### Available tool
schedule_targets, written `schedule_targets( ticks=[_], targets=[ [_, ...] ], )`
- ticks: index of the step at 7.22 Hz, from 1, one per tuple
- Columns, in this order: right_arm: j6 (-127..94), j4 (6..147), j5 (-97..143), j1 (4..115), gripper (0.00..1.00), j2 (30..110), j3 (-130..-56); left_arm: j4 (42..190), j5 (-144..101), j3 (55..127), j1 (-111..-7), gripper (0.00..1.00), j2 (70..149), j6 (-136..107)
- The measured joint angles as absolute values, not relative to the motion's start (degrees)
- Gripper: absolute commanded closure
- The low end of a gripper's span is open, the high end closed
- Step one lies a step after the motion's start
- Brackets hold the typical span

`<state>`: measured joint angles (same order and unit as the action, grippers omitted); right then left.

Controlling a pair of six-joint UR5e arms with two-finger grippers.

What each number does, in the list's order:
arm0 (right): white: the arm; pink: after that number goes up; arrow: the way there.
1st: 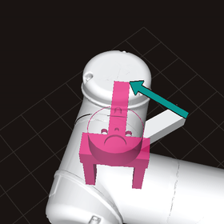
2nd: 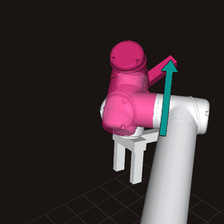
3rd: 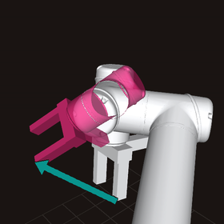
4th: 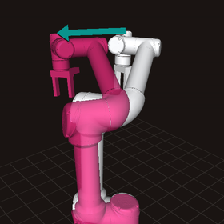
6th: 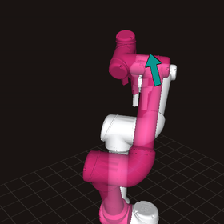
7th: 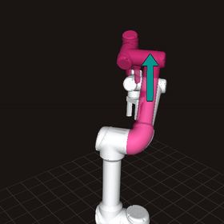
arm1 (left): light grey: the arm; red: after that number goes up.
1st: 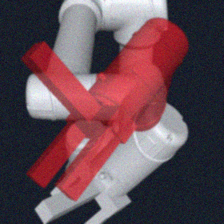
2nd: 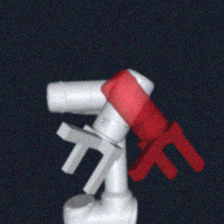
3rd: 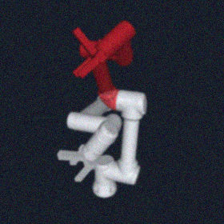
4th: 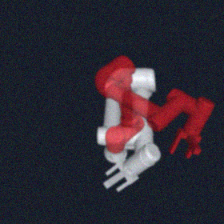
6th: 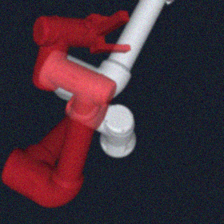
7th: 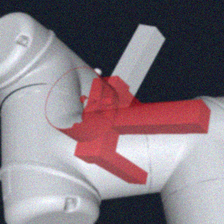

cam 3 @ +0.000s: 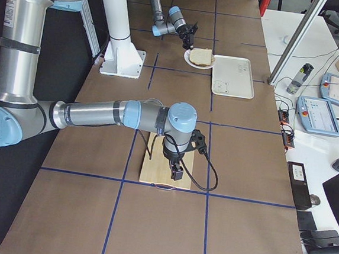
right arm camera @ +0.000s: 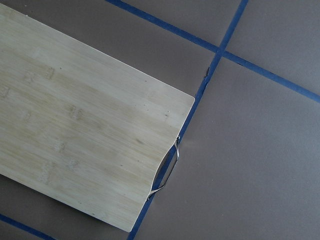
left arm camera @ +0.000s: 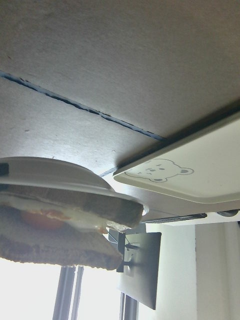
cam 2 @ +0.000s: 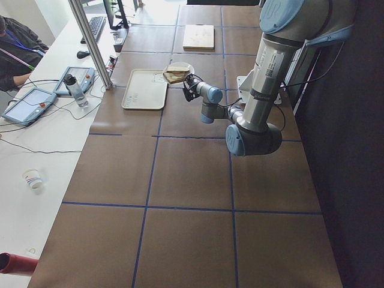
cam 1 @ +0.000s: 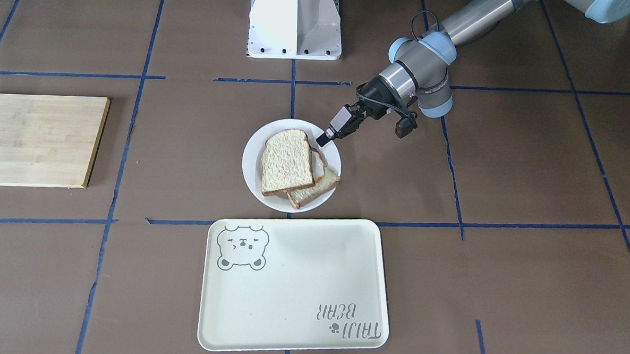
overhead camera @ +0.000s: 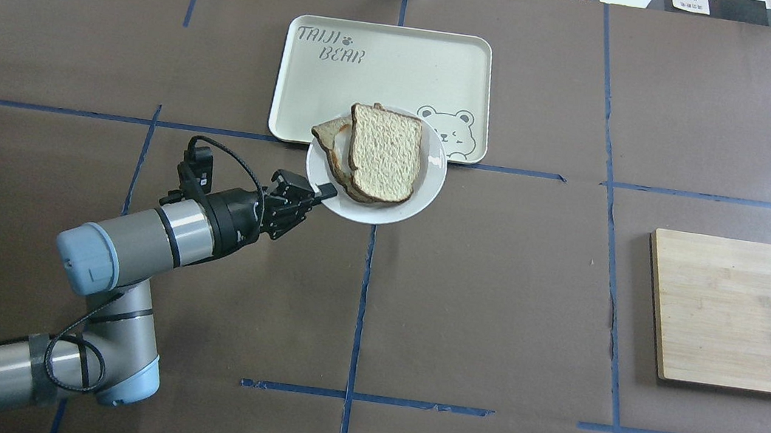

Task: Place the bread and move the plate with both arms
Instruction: 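Slide the plate with the left gripper onto the white tray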

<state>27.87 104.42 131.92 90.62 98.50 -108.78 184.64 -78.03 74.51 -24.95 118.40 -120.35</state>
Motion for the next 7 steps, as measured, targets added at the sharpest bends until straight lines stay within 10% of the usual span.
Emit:
schedule_targets(
  ticks=[4,6,7],
  targets=[
    [27.86,104.41,131.92,90.62,0.00,98.22,-108.68,184.38,-77.95,49.15,-33.12,0.88,135.28,-124.36],
    [27.86,104.41,131.92,90.62,0.00,98.20,-108.52,184.20,-78.12,42.76,-33.31,0.16,139.76,-124.25],
    [27.84,104.42,131.93,90.61,0.00,98.23,-108.50,184.03,-78.21,41.81,-33.27,0.03,140.34,-123.98]
  ],
)
